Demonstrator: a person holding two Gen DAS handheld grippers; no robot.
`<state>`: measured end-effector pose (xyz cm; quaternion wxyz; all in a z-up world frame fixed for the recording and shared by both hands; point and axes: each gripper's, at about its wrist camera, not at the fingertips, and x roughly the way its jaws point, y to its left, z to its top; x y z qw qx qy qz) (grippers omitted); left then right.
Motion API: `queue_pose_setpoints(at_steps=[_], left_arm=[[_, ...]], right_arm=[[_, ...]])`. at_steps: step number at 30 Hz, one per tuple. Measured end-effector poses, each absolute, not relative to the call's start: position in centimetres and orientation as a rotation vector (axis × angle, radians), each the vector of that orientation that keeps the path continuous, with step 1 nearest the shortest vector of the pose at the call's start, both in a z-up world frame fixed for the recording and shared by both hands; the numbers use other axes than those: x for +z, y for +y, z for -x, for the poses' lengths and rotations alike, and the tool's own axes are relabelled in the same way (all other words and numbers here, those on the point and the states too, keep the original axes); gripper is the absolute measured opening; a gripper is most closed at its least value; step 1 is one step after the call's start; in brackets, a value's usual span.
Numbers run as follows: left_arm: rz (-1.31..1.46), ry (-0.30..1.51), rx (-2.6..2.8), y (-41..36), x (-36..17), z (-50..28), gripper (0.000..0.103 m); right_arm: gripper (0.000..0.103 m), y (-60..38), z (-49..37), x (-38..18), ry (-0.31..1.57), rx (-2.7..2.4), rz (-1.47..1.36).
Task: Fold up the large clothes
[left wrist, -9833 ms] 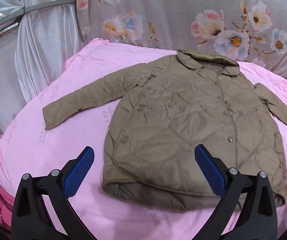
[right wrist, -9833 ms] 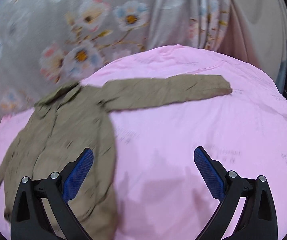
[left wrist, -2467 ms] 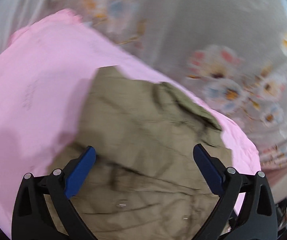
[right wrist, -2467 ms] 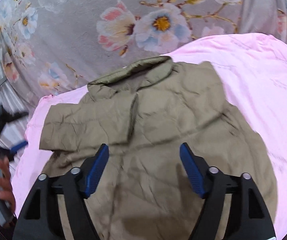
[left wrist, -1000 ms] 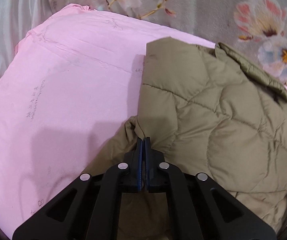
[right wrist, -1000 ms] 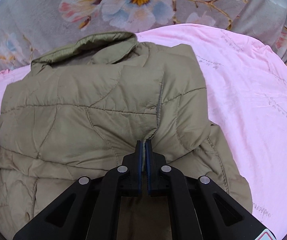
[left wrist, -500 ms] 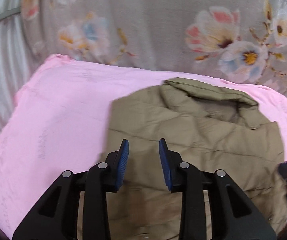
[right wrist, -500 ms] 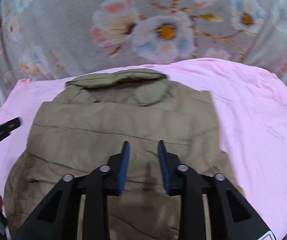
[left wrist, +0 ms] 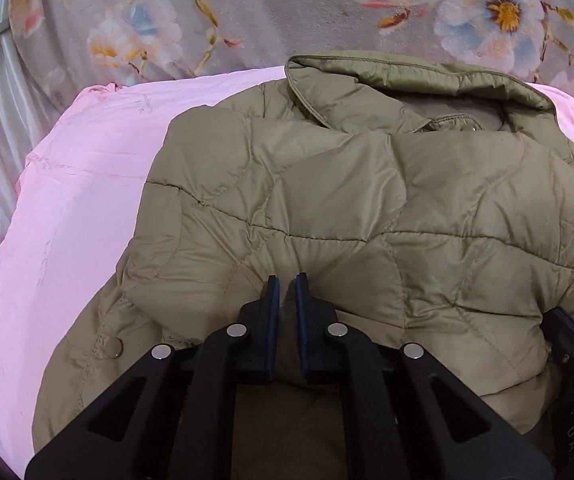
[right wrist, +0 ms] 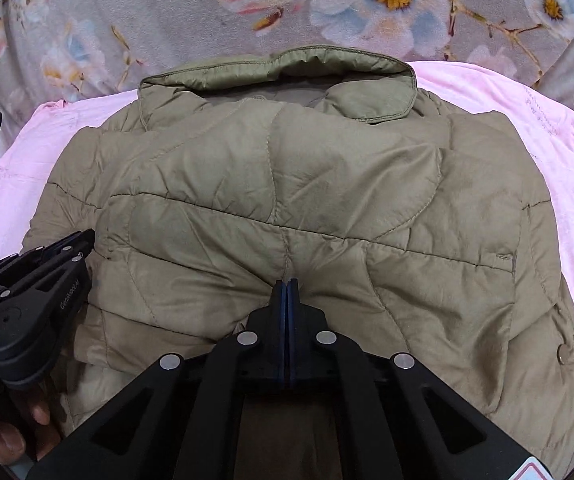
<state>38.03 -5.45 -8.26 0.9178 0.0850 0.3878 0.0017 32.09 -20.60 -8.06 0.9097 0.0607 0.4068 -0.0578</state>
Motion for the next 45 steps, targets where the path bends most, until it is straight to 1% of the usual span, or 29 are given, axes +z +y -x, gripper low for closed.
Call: queue_pose_setpoints(at_steps=[18, 23, 29, 33, 35, 37, 39, 40, 41, 42, 43, 44, 45], left_arm=[[-0.179, 0.77, 0.015, -5.4, -8.4, -36.4, 0.006], [-0.162, 0.768, 0.015, -4.9, -8.3, -34.2, 0.005], [-0.163, 0.768, 0.012, -4.3, -8.4, -29.4, 0.004], [-0.164, 0.769, 0.004, -4.1, -8.3, -27.8, 0.004], [-0.113, 0.773, -0.02, -3.3, -7.7, -27.7, 0.004], [-0.057, 0.806, -0.051, -2.5, -6.5, -28.4, 0.006], [0.014, 0.824, -0.084, -1.7, -4.7, -29.4, 0.007], [0.057, 0.817, -0.101, -1.3, -3.4, -30.3, 0.01], [0.088, 0.81, -0.114, -1.0, -2.2, -31.4, 0.023], [0.109, 0.802, -0.12, -0.8, -1.5, -32.3, 0.041], [0.134, 0.794, -0.125, -0.8, -0.6, -33.6, 0.06], [0.147, 0.794, -0.127, -1.2, -0.2, -34.7, 0.064], [0.16, 0.795, -0.125, -1.5, 0.1, -36.0, 0.063]], right_arm=[[0.0, -21.2, -31.2, -8.4, 0.821, -0.117, -0.156], [0.0, -20.8, -29.2, -8.3, 0.824, -0.119, -0.145], [0.0, -19.7, -25.0, -8.3, 0.827, -0.112, -0.149], [0.0, -19.2, -23.4, -8.2, 0.828, -0.108, -0.15], [0.0, -19.5, -23.4, -7.7, 0.83, -0.098, -0.157], [0.005, -20.0, -23.5, -6.5, 0.822, -0.09, -0.177], [0.009, -20.9, -23.6, -4.3, 0.766, -0.096, -0.188], [0.016, -21.6, -24.0, -2.9, 0.734, -0.104, -0.188], [0.022, -22.5, -24.6, -1.7, 0.711, -0.112, -0.2], [0.039, -23.4, -25.3, -1.0, 0.698, -0.115, -0.225], [0.05, -24.4, -26.1, -0.5, 0.692, -0.109, -0.261], [0.05, -25.5, -27.1, -0.2, 0.69, -0.098, -0.302], [0.05, -26.8, -28.3, -0.1, 0.69, -0.098, -0.344]])
